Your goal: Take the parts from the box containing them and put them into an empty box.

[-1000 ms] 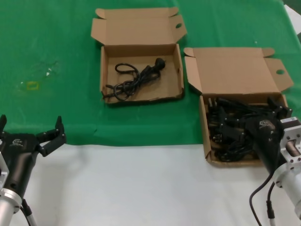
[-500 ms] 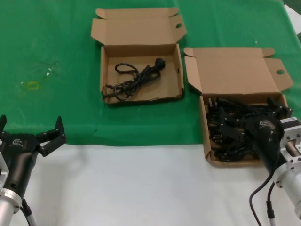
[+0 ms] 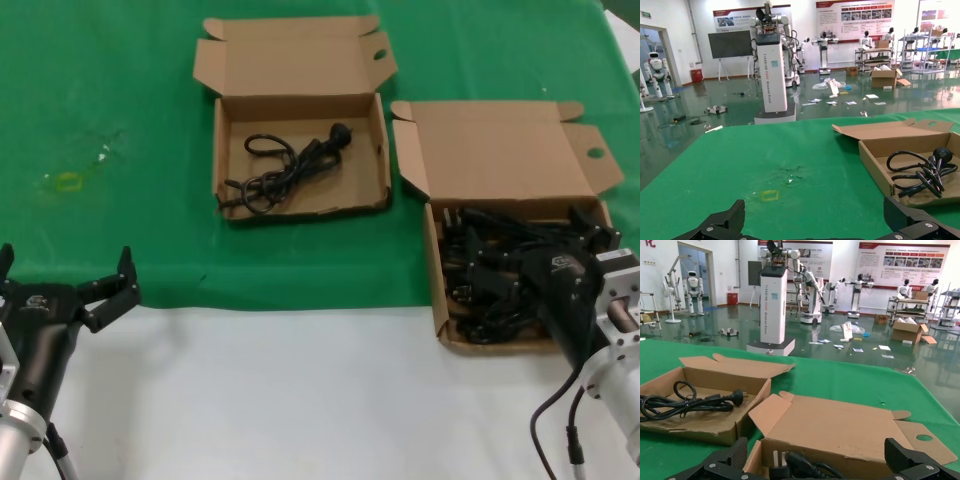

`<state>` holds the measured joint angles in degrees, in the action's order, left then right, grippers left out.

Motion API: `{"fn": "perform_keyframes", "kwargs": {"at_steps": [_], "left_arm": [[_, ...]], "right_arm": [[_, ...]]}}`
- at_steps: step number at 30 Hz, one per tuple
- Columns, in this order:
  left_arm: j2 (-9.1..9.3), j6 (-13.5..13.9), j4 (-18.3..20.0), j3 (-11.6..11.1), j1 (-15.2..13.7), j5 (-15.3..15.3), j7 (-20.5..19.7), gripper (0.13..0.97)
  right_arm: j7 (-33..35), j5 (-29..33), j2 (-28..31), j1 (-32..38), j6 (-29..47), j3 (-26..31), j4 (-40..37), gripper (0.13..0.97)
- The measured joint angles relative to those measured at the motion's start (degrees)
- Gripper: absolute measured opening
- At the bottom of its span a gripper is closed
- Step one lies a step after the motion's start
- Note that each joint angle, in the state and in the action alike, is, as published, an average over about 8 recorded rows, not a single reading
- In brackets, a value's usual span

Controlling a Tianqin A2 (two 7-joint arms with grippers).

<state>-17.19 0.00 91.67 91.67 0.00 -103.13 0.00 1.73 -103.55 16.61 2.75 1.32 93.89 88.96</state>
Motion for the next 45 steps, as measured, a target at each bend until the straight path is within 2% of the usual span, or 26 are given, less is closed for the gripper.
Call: {"fn": "perform_keyframes", "kwargs": {"at_steps": [45], "left_arm": [[0.0,0.0,0.0,0.0,0.0,0.0,0.0,0.966]], "right_arm": [[0.0,0.0,0.0,0.0,0.0,0.0,0.0,0.966]]}}
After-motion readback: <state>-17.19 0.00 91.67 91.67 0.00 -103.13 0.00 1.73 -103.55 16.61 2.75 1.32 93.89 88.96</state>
